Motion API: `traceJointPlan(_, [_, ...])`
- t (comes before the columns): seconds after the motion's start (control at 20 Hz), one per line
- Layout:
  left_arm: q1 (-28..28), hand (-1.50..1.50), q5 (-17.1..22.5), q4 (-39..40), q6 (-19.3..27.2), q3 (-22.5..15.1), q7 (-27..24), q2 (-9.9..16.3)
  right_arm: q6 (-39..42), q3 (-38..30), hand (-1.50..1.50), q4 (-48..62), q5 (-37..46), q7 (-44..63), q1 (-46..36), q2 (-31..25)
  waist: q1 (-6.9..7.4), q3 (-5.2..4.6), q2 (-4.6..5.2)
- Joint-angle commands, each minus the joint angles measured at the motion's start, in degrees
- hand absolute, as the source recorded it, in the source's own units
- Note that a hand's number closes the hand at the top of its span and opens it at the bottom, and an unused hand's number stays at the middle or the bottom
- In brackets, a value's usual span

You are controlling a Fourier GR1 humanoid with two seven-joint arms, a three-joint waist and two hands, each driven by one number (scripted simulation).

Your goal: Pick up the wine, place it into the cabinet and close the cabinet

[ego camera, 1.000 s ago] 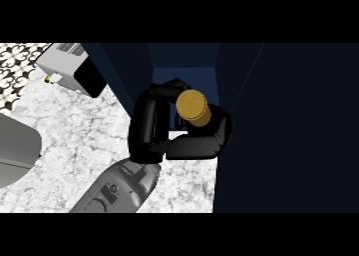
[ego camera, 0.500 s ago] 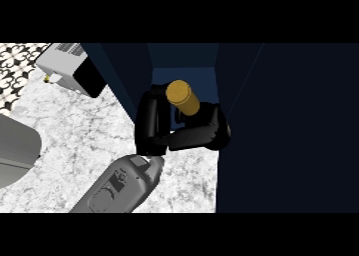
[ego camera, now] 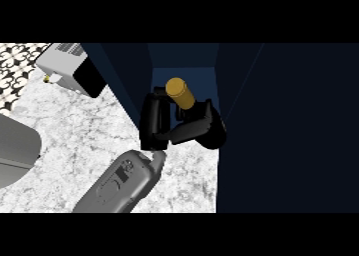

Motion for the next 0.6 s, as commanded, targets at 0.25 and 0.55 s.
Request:
traceJointPlan(0.25, [-0.2,1.50,-1.7,8.3,-2.1,1.8,-6.4,-0.2,-1.7,-0.5,-1.50,-9.3,-4.5,6.9,0.3,-0.7,0.16,-0.02,0.00])
traceJointPlan(0.55, [1.2,1.50,-0.8,8.0,-2.9,4.3,-8.4,0.8,-3.9,3.2,-1.50,-8.0,1.3,4.1,-0.4,2.5,0.57,-0.02,-0.08])
